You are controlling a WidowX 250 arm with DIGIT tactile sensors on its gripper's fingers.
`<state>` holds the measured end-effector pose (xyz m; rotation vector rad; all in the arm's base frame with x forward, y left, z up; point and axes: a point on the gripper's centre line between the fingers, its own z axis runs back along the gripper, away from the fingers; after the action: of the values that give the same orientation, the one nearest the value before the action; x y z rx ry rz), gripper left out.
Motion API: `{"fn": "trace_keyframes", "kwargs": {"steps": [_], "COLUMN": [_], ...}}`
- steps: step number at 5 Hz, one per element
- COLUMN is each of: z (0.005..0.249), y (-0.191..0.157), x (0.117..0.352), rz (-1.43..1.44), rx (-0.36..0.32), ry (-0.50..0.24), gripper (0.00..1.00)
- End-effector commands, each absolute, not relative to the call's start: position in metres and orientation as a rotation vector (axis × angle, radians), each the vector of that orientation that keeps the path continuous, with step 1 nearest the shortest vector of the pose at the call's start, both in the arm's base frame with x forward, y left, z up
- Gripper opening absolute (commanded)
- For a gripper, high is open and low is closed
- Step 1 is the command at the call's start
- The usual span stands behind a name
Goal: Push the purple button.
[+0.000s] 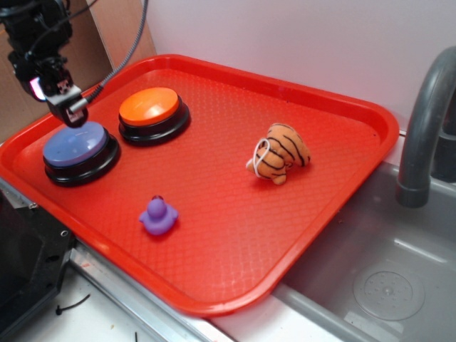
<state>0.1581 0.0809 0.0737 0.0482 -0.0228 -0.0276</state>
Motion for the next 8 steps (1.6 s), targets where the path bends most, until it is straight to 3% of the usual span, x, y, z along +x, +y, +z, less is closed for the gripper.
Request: {"fn": "trace_keyframes", "kwargs": {"steps": [1,2,3,5,8], "z": [0.040,0.037,0.052,0.115,0.147], "y": [0.082,0.083,0.081,0.076,0.072], "x": [0.163,0.163,0.166,0.173,0.168], "rz": [-0.046,-0.028,-0.032,-0.009,0.030], "rx": [0.045,0.034,0.051,0.090,0.096], "ry": [-0.003,0.010,0.005,-0.042,-0.030], "gripper": [1.00,1.00,1.00,1.00,1.00]}}
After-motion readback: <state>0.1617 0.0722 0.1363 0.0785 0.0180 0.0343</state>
